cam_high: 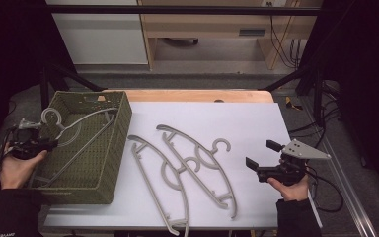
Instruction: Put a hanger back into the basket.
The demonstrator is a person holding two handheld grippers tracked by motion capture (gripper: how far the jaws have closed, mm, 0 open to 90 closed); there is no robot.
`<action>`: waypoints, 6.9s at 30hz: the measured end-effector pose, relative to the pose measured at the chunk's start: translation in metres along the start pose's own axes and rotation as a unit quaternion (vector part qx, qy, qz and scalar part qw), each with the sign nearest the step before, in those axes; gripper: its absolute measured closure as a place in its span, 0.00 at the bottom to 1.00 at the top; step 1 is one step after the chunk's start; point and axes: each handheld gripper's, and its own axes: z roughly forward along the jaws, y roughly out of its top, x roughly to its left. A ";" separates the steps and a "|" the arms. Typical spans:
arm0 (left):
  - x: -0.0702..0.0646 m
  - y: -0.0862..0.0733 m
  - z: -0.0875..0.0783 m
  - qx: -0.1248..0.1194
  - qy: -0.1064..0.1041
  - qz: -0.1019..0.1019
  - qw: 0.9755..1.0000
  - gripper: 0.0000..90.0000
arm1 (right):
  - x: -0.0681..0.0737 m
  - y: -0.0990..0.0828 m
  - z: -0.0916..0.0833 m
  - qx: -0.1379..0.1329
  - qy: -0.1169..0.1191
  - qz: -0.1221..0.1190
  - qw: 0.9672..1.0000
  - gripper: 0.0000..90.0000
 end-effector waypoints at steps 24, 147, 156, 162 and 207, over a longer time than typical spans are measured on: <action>0.004 -0.009 0.013 0.044 0.043 -0.014 0.998 0.81 | 0.001 0.000 0.001 0.002 0.003 -0.003 1.000 0.04; -0.220 -0.018 -0.039 -0.195 -0.235 0.097 0.947 0.14 | 0.032 -0.066 0.099 0.301 -0.031 0.053 0.952 0.88; -0.221 -0.019 -0.038 -0.193 -0.235 0.099 0.947 0.14 | 0.033 -0.064 0.098 0.305 -0.053 0.065 0.949 0.91; -0.222 -0.019 -0.038 -0.193 -0.236 0.098 0.947 0.14 | 0.032 -0.066 0.096 0.298 -0.037 0.047 0.953 0.90; -0.233 -0.020 -0.037 -0.182 -0.247 0.111 0.945 0.15 | 0.069 -0.085 0.087 0.240 0.163 -0.014 0.957 1.00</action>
